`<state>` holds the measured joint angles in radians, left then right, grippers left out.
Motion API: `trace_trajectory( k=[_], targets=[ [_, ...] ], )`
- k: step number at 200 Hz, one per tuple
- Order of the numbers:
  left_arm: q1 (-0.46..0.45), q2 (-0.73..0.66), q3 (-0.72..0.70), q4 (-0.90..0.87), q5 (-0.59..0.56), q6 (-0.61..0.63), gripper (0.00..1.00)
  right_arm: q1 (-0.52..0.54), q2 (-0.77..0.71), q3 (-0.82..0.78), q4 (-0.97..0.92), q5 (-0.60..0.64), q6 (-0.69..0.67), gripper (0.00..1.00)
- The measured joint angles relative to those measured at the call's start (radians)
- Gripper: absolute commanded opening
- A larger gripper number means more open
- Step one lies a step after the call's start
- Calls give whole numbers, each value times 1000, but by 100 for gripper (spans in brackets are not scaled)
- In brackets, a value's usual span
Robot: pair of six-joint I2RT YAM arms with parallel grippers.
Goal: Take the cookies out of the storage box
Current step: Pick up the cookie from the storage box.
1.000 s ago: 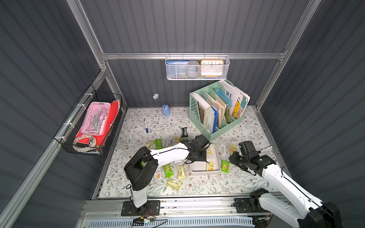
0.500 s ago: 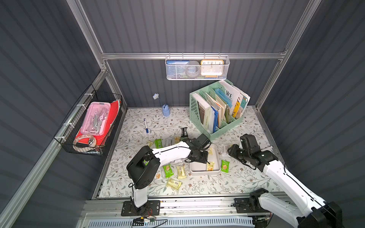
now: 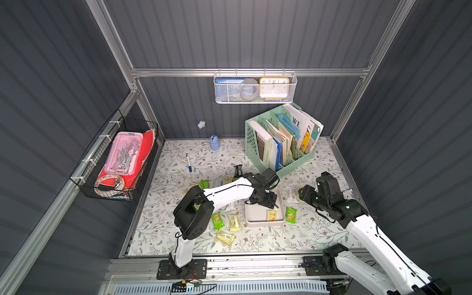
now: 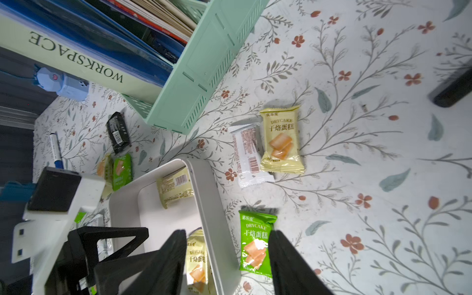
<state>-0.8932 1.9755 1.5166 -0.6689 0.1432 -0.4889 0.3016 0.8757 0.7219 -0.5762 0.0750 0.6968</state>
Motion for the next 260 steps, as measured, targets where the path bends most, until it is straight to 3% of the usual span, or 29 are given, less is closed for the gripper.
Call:
trace_trajectory(
  k=[78,186,210,260],
  targets=[
    [-85,39,2,-27,3,-66,82,-9,46,65,-63,23,-9,57],
    [-89,150,125,-111,-17,-103,86,-48,27,58,-48,61,28,56],
    [-89,161,125,-115,-27,-103,83,-59,27,58,-47,60,19,56],
    [-89,172,115,-114,-51,-133,66,-103,23,58,-46,29,8,56]
  ],
)
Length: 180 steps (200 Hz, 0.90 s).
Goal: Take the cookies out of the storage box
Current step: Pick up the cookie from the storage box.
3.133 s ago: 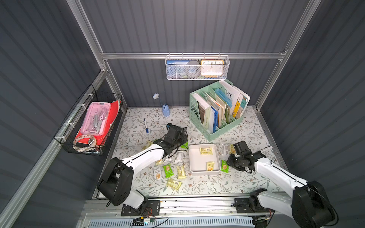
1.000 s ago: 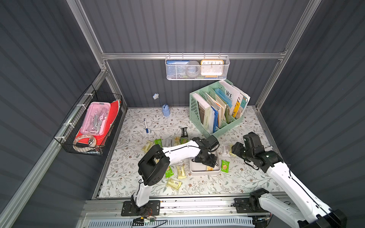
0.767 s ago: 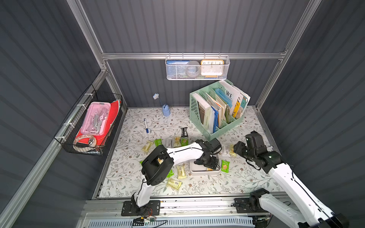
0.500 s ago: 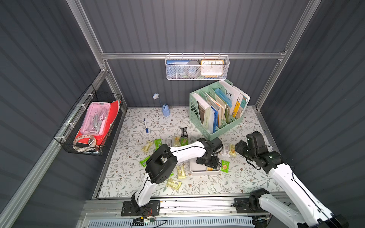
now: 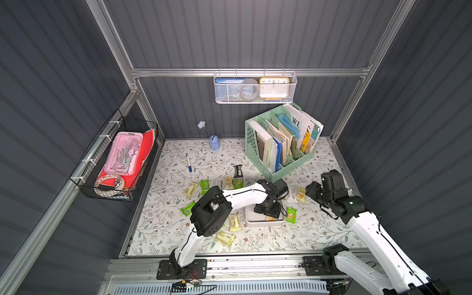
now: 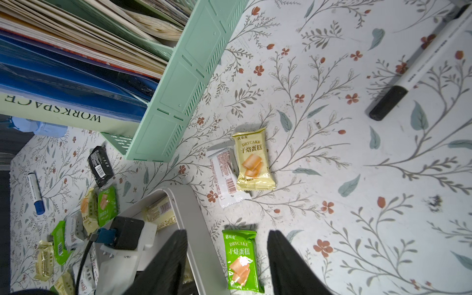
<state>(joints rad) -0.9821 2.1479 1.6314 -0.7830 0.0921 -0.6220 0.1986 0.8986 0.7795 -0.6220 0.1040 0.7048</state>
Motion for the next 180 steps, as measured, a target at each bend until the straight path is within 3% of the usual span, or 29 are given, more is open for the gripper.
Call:
trace_trajectory(
  k=[96,180],
  targets=[
    [-2,13,12,-72,-182,-40,42,-43,-82,0,-17,-33,6,55],
    [0,17,64,-147,-291,-51,39,-58,-107,0,-38,-41,9,55]
  ],
)
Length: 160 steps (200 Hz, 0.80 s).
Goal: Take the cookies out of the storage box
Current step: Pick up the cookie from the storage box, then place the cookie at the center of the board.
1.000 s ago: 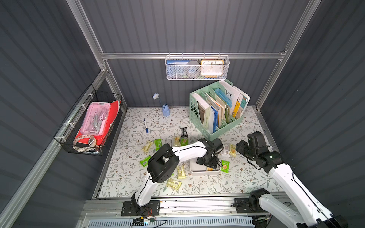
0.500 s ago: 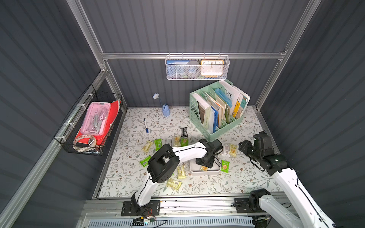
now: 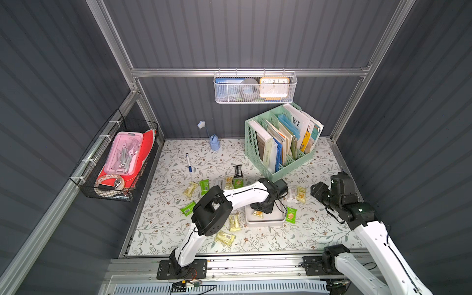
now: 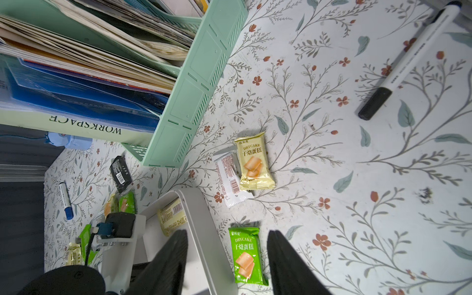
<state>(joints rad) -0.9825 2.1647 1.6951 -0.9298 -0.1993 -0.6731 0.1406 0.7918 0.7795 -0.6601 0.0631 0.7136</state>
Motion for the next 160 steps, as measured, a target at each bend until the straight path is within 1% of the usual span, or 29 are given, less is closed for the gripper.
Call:
trace_trajectory(
  k=[51,83,109,124,147,160],
  targets=[
    [-1,-25,101,-69,-19,0,39,-2,0,13,-3,1,-5,55],
    [-11,-39,237,-94,-15,6,39,-2,-4,79,-26,29,-29,54],
    [-30,-30,365,-84,1,34,39,-4,-40,151,-52,69,-64,54],
    [-43,3,464,-72,21,59,39,-6,-73,186,-68,92,-84,54],
    [-71,103,631,-55,60,119,39,-6,-136,225,-82,133,-114,55],
    [-92,161,686,-52,80,155,39,-6,-171,248,-97,157,-128,55]
  ],
)
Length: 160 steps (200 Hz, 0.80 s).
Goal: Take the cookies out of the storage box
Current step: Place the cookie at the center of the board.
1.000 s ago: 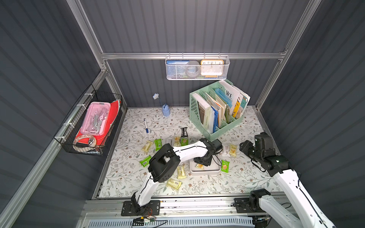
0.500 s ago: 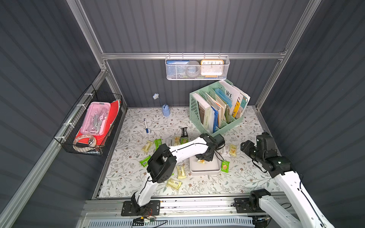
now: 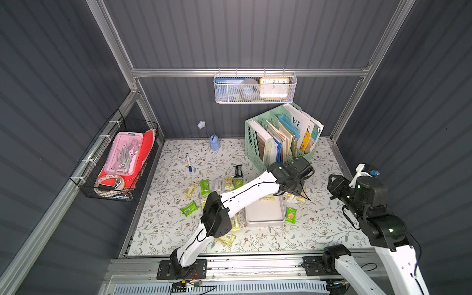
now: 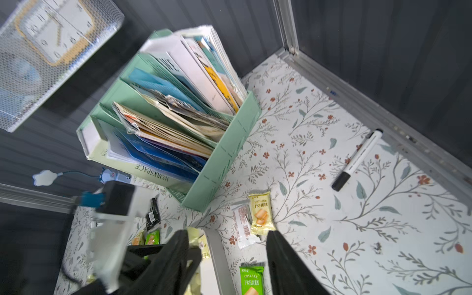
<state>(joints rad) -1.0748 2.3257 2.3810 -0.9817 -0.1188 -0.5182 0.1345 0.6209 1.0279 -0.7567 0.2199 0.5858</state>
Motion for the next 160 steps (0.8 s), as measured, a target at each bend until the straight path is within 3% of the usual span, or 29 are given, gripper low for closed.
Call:
trace_trajectory(
  k=[77,160],
  targets=[
    [-46,187,45,64,126,115,39,0,-146,44,-79,144,-50,55],
    [-52,285,107,142,198,132,42,0,-158,30,-91,166,-63,54]
  ],
)
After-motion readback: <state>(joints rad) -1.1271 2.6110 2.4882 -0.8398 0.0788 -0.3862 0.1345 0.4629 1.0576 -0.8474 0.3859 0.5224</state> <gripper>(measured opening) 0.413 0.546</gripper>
